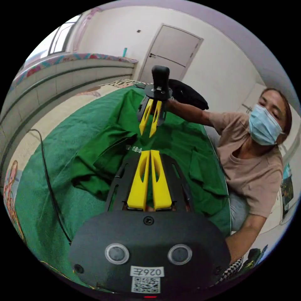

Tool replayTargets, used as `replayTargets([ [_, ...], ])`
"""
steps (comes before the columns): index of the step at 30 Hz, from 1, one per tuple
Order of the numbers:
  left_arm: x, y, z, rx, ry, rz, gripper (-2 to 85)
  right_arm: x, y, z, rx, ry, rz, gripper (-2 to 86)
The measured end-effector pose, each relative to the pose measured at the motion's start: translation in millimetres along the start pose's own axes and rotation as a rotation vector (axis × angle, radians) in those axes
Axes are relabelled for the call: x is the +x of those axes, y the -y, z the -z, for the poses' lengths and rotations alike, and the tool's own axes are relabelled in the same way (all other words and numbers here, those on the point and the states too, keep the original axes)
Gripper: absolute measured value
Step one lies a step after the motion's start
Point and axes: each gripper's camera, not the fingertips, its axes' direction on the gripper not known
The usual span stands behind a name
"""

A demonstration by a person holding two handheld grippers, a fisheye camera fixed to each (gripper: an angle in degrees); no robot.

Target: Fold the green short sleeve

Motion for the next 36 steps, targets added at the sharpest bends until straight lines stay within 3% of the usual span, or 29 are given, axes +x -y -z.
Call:
replayTargets([
  [2,2.6,-12.9,21.2,0.059,0.01,0.005,-1.0,-7.0,-11.2,5.7,-0.019,0.011,0.024,4.0],
  [6,-47.4,-40.6,61.1,0.187,0.204,0.309,-1.0,17.9,-16.0,12.5,0.109,-0.051,-0.128,6.7],
  [10,-98.7,-37.7,56.6,0.141,0.236,0.52,-0.9,55.3,16.4,-13.4,0.194,-0.102,-0.27,10.3],
  [12,-117.4,-38.4,52.9,0.127,0.268,0.631,-0.9,68.8,37.0,-37.9,0.144,-0.093,-0.288,9.1],
  [15,-131.3,-41.5,58.8,0.11,0.373,0.733,-0.6,64.0,58.4,-61.8,0.051,0.031,-0.134,5.5],
  [17,-132.4,-42.1,63.7,0.093,0.428,0.74,0.1,39.1,56.2,-57.7,0.007,0.118,0.063,6.2],
  [19,-134.7,-38.1,64.6,0.035,0.473,0.709,3.1,30.1,47.4,-54.6,-0.037,0.168,0.117,7.9],
  [24,-158.5,-23.3,59.5,-0.003,0.485,0.73,7.2,76.7,22.3,-36.3,0.044,-0.087,-0.191,9.2],
  [26,-170.2,-16.9,57.7,0.008,0.441,0.734,8.5,120.5,9.2,-24.5,0.152,-0.176,-0.429,9.0],
  [28,-190.6,-8.9,46.6,-0.044,0.307,0.751,9.8,146.5,6.0,-29.8,0.144,-0.241,-0.511,9.2],
  [30,-201.0,-3.3,34.2,-0.111,0.26,0.742,6.4,167.7,10.0,-48.4,0.055,-0.23,-0.527,8.6],
  [31,-200.3,2.5,36.9,-0.147,0.323,0.704,4.0,179.3,14.8,-65.0,-0.041,-0.188,-0.523,5.6],
  [32,-200.6,5.1,39.1,-0.147,0.331,0.688,3.3,182.6,19.3,-68.3,-0.06,-0.258,-0.51,3.0],
  [36,-197.2,13.1,81.3,-0.002,0.424,0.619,1.6,199.0,27.7,-52.4,0.018,-0.325,-0.546,-0.3],
])
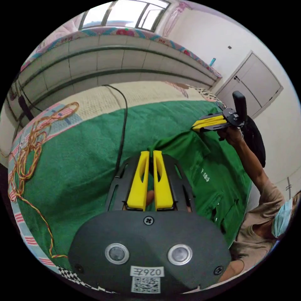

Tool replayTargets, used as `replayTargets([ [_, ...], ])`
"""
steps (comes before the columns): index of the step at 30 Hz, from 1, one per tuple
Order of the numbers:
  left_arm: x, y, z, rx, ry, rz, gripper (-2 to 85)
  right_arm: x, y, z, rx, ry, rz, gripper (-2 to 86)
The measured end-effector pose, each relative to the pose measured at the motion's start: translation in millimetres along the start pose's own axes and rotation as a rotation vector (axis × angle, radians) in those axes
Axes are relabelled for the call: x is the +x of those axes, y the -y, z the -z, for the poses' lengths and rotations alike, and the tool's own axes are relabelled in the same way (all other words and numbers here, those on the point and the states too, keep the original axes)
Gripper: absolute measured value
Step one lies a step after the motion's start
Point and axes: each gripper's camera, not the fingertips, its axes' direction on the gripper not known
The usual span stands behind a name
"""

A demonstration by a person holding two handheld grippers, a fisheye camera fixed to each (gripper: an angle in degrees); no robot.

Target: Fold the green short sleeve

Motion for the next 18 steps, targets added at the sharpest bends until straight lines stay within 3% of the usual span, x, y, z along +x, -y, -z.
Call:
replayTargets([
  [3,-16.5,3.5,7.3,0.009,-0.014,0.071,1.9,8.5,14.1,-4.8,0.007,-0.027,-0.043,0.8],
  [7,-24.8,-4.2,10.1,-0.054,0.201,0.164,0.0,5.4,19.9,-7.6,0.004,-0.003,-0.048,5.0],
  [13,-7.6,-32.4,-9.3,-0.149,0.045,0.067,8.9,-1.3,13.9,-21.1,-0.068,-0.032,0.005,6.4],
  [15,-3.4,-37.4,-28.5,-0.255,0.079,0.012,6.1,-3.8,15.0,-23.1,-0.053,-0.08,-0.006,4.3],
  [18,-13.9,-48.2,-11.7,-0.15,0.102,0.087,0.6,-4.0,20.8,-18.4,-0.067,-0.081,-0.056,3.1],
])
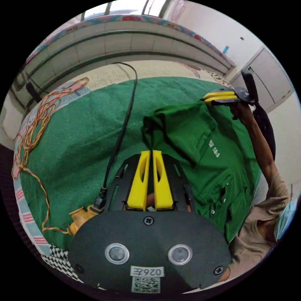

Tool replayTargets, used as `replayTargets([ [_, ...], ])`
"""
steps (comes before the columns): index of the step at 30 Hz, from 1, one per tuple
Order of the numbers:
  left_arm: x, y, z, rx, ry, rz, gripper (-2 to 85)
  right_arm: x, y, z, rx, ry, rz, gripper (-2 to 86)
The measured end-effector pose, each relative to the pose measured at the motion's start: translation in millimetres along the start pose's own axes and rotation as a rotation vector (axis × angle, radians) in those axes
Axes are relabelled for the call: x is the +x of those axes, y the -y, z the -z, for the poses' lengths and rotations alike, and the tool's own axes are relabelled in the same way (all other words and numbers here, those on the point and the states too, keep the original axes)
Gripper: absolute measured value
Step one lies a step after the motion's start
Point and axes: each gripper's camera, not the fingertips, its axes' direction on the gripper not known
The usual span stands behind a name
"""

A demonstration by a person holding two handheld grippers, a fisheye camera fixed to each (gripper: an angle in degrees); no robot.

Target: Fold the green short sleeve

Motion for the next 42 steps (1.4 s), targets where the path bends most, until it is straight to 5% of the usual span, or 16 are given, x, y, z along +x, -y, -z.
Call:
replayTargets([
  [4,-17.0,-37.1,25.5,0.097,-0.011,0.098,5.2,-25.6,4.3,27.2,0.098,-0.11,-0.013,6.1],
  [9,6.2,-52.6,10.7,0.07,-0.088,0.007,12.7,-85.6,41.9,31.4,0.221,0.026,0.104,7.1],
  [11,14.0,-49.3,-3.5,0.015,-0.02,-0.026,11.7,-118.2,72.6,13.7,0.186,0.031,0.154,8.7],
  [13,19.7,-52.5,-0.7,0.049,-0.022,-0.087,0.8,-139.0,94.9,-6.8,0.105,0.051,0.196,8.1],
  [16,6.1,-68.4,2.1,0.105,-0.018,-0.017,-0.3,-150.9,118.0,-27.4,-0.018,-0.065,0.158,6.1],
  [21,-12.9,-88.0,-4.9,0.114,-0.153,0.062,-0.8,-127.0,112.5,6.0,0.116,0.105,-0.03,7.3],
  [26,-3.1,-97.1,10.5,0.118,0.027,0.117,-1.0,-149.3,91.5,41.0,0.165,0.163,-0.021,5.8],
  [30,29.0,-76.5,9.8,0.238,0.117,-0.001,-1.0,-171.7,74.3,64.6,0.153,0.186,0.035,5.0],
  [34,52.1,-19.8,-36.4,0.157,0.093,-0.14,-0.9,-195.8,47.2,86.3,0.098,0.245,0.115,6.6],
  [39,38.7,29.3,-94.9,0.047,0.174,-0.036,-0.9,-242.7,28.0,88.8,-0.056,0.065,0.294,3.2],
  [42,16.1,36.7,-100.7,0.034,0.015,0.073,-0.9,-247.0,12.2,117.6,-0.014,-0.038,0.254,-0.4],
])
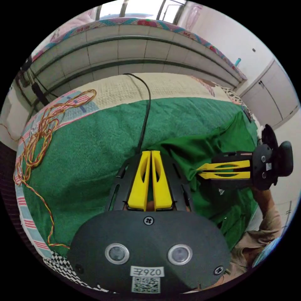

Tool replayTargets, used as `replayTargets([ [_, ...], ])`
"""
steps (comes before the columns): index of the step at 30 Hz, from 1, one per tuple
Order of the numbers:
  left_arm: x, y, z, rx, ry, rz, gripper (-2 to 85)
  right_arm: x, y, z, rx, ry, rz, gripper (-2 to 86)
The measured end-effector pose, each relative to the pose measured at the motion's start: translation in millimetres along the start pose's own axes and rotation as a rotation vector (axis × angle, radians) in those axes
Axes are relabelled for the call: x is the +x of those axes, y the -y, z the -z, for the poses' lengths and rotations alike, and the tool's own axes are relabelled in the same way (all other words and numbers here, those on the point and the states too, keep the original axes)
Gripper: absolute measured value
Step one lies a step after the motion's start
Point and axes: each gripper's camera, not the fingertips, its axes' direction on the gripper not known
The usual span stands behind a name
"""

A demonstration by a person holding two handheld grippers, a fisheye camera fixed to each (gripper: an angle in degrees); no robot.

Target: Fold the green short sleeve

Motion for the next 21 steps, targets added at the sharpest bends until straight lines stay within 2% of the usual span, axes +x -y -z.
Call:
replayTargets([
  [2,-7.9,-1.8,-4.4,-0.008,-0.044,0.036,-0.9,13.0,-24.5,40.7,0.134,0.187,-0.057,-0.4],
  [4,-10.7,-6.8,-11.5,-0.004,-0.072,0.065,-0.9,20.7,-41.5,60.0,0.184,0.368,-0.057,0.5],
  [7,-6.6,-14.8,-19.0,0.022,-0.086,0.09,-0.9,24.6,-56.8,69.9,0.076,0.549,-0.065,5.4],
  [12,13.6,-46.8,-1.8,0.196,-0.079,0.094,-1.0,1.1,-78.3,122.8,0.082,0.34,-0.047,6.0],
  [14,28.9,-60.9,3.0,0.296,-0.096,0.054,-1.0,-13.1,-80.2,148.7,0.104,0.26,-0.036,4.9],
  [16,58.8,-65.2,-12.0,0.348,-0.137,-0.071,-1.0,-21.1,-81.1,163.0,0.099,0.257,-0.028,3.5],
  [17,66.7,-62.9,-20.4,0.331,-0.134,-0.11,-1.0,-25.2,-82.9,168.6,0.055,0.281,-0.015,2.4],
  [18,78.5,-55.2,-42.9,0.238,-0.081,-0.15,-1.0,-26.4,-84.8,170.8,0.023,0.288,-0.02,1.9],
  [19,82.7,-46.7,-70.1,0.094,0.023,-0.125,-1.0,-28.3,-92.1,176.9,-0.039,0.289,-0.033,0.8],
  [21,83.6,-46.7,-94.2,-0.003,0.062,-0.085,-1.0,-27.8,-111.4,202.1,-0.019,0.293,-0.062,-0.3],
])
